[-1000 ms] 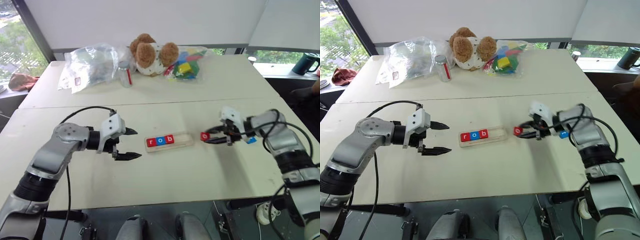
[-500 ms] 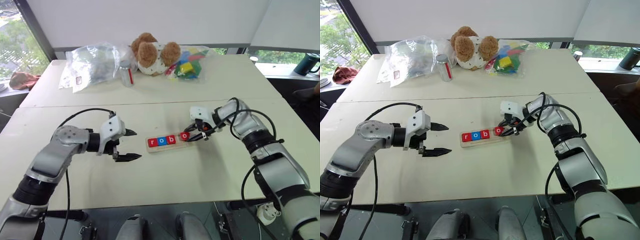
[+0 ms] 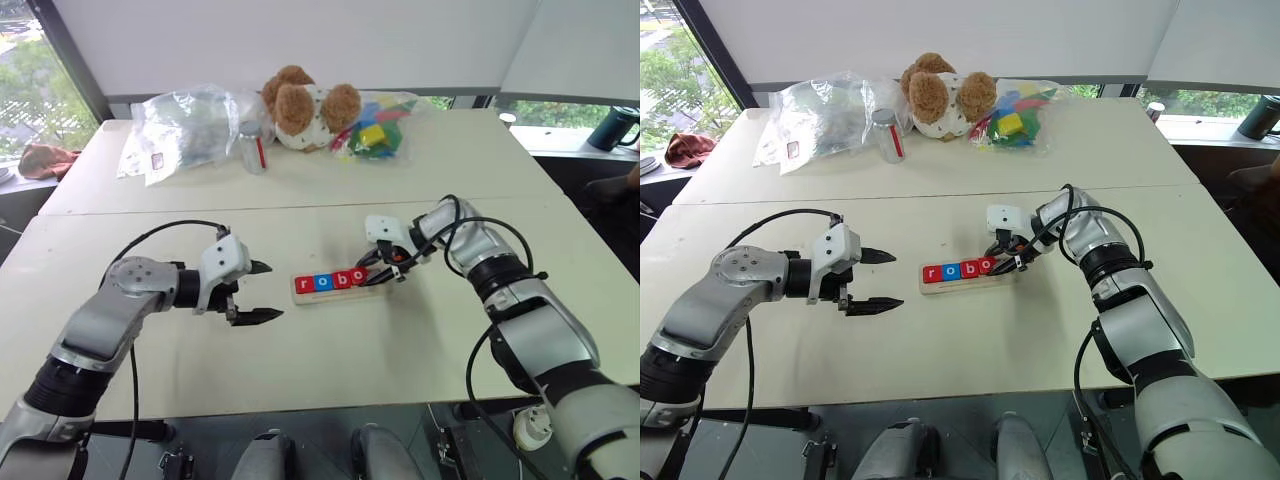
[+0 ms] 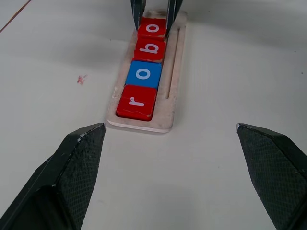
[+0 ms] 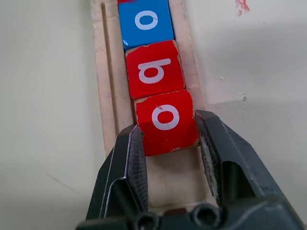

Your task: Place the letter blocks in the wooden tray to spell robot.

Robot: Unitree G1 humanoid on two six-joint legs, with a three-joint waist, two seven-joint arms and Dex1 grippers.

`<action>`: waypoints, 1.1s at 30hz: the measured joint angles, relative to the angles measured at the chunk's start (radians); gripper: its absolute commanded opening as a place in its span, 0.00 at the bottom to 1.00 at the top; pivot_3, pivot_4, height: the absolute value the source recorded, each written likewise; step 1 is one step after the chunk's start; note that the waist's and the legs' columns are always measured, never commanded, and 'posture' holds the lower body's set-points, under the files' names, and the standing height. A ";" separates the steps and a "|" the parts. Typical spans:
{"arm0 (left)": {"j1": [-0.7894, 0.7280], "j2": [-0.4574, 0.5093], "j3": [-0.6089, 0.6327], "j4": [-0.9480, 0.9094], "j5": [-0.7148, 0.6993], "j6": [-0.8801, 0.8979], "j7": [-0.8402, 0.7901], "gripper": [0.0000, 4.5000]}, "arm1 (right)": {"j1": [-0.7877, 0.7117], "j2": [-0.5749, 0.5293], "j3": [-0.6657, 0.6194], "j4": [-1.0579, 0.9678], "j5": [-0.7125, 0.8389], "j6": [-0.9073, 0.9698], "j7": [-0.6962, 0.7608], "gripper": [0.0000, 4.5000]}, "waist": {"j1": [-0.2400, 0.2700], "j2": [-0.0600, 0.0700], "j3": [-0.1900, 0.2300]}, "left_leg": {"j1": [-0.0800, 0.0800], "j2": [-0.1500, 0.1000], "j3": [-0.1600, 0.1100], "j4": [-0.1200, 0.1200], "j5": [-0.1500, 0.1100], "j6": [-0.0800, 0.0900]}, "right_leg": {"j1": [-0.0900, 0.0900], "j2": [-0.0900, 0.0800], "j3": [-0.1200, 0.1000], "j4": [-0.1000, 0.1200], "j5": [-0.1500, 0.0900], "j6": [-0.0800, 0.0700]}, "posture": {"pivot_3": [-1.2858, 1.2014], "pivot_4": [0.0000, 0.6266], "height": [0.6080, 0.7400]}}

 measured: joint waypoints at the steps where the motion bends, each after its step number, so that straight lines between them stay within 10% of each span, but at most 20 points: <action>1: 0.001 0.000 0.000 0.000 0.000 -0.001 0.000 1.00 | 0.000 0.005 -0.003 0.000 0.000 0.006 0.004 0.24 | 0.000 0.000 0.000 | 0.000 0.000 0.000 0.000 0.000 0.000 | 0.000 0.000 0.000 0.000 0.000 0.000 | 0.52 0.24 1.00; 16: 0.007 -0.001 -0.001 0.016 0.010 -0.029 0.000 1.00 | 0.007 0.006 -0.010 -0.026 0.000 0.046 0.032 0.24 | 0.000 0.000 0.000 | 0.000 0.000 0.000 0.000 0.000 0.000 | 0.000 0.000 0.000 0.000 0.000 0.000 | 0.52 0.24 1.00; 23: 0.005 -0.002 -0.003 0.029 0.011 -0.041 0.000 1.00 | 0.013 0.009 -0.016 -0.050 0.004 0.066 0.017 1.00 | 0.000 0.000 0.000 | 0.000 0.000 0.000 0.000 0.000 0.000 | 0.000 0.000 0.000 0.000 0.000 0.000 | 0.52 0.24 1.00; 33: 0.000 -0.004 -0.003 0.042 0.016 -0.041 0.000 1.00 | 0.015 -0.020 -0.066 -0.174 0.076 0.204 0.035 1.00 | 0.004 0.000 0.000 | 0.000 0.000 0.000 0.000 0.000 0.000 | 0.000 -0.001 0.000 0.000 0.000 0.000 | 0.52 0.24 1.00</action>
